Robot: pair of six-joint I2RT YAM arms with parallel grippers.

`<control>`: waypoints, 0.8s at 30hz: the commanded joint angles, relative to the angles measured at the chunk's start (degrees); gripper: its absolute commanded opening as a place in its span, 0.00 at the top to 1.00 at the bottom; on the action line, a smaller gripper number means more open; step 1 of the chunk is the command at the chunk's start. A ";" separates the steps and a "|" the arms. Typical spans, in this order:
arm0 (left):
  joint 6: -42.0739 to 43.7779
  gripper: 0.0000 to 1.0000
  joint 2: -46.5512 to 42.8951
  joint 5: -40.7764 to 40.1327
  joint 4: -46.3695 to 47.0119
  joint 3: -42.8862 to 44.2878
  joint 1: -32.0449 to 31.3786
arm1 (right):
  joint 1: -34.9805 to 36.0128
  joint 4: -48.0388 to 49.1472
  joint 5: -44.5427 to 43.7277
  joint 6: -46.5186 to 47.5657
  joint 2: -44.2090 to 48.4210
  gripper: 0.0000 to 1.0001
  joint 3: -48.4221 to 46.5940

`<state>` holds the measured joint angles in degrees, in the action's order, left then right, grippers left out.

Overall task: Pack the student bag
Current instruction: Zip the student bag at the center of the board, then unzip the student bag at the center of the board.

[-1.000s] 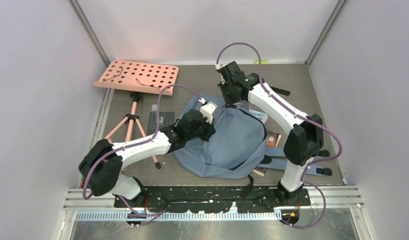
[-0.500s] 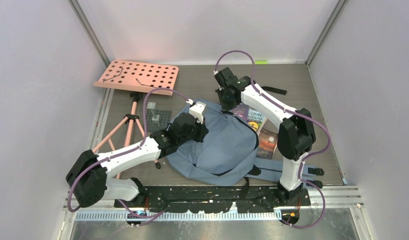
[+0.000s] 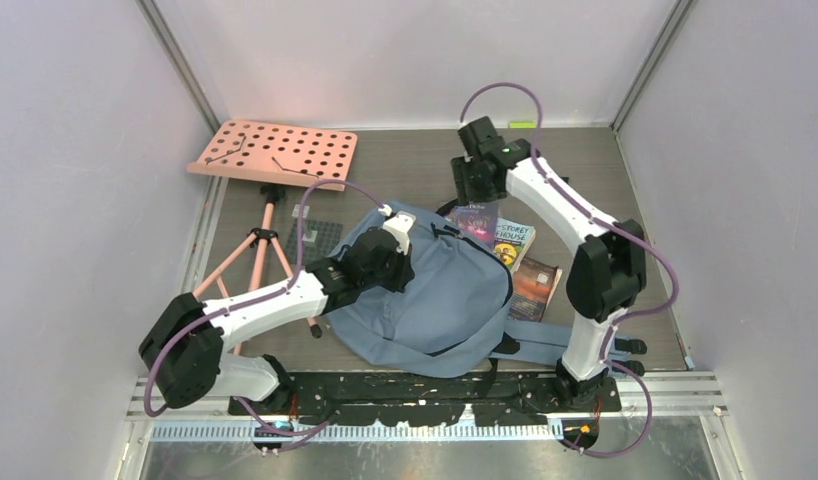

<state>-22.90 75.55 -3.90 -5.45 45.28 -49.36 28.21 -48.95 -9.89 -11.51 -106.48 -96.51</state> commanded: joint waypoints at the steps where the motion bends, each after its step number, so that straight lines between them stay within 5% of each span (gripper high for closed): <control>1: -0.60 1.00 0.97 3.11 -2.44 1.47 0.41 | -0.89 -0.24 -2.33 0.62 11.27 0.35 0.73; 7: 0.71 1.00 2.82 9.17 -2.78 -0.16 0.41 | -1.64 -0.31 1.38 0.30 14.16 0.32 4.97; 12: -0.41 1.00 3.51 10.30 -2.72 -1.79 0.41 | -1.66 2.74 15.39 2.05 11.71 0.35 6.65; 24: -2.21 1.00 3.12 9.97 -1.07 -4.08 0.41 | -1.66 2.46 24.51 2.58 0.48 0.52 2.23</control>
<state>-24.03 78.61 4.19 -6.04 42.44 -48.88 26.46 -47.20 10.22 -9.91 -104.09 -90.78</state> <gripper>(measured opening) 0.023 0.492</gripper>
